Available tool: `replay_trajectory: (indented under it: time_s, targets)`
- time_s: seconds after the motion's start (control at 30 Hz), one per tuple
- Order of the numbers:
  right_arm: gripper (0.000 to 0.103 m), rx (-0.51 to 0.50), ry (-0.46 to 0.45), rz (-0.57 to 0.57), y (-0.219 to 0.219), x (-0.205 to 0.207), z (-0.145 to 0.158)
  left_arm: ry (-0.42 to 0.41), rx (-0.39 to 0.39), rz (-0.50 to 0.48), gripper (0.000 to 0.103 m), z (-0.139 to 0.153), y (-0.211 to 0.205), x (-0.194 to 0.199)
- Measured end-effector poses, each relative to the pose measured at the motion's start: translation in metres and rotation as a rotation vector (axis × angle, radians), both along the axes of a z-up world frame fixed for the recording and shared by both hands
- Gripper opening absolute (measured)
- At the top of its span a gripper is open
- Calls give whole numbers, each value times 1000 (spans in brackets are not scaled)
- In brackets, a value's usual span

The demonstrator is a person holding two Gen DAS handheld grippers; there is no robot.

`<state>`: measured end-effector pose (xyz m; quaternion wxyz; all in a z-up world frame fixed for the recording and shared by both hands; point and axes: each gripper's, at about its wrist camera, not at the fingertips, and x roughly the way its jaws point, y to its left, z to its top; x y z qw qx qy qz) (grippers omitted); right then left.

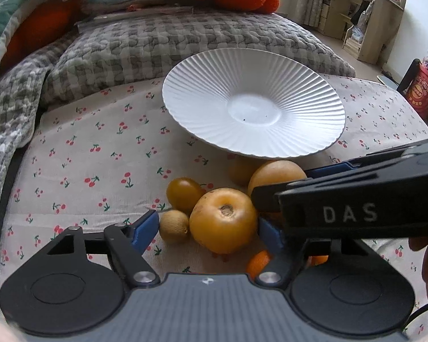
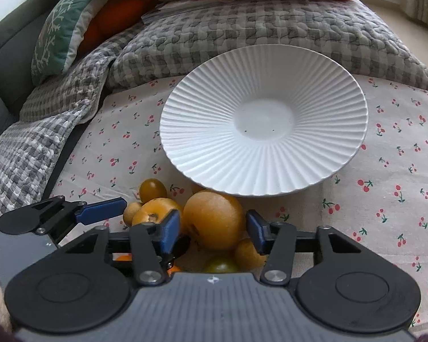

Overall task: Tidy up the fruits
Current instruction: 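Close the left tool on a yellow pear while the right tool grasps a large orange citrus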

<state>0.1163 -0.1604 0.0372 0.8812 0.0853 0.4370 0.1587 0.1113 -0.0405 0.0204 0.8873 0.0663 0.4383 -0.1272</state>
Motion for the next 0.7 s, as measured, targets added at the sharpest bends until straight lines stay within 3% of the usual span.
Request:
replay_trajectory:
  time_s: [0.33,0.43,0.5,0.63,0.7]
  targets:
    - [41,-19,-3,-2,3,-4,2,-46,51,-30,63,1,-7,-5]
    - [39,-18,-1,-3,3,-5,3,-64,69,-57,56,3,-10,-8]
    - [38,-12,0,-4,3,-5,4,-67,61,-82,43,4,-12,-9]
    - [37,-13,3,-13,3,-6,3,-51,70,-91,46,-1,-12,-7]
    - [37,-11,4,-15,3,-6,3,-32,56,-64,57,-5,-9,-3]
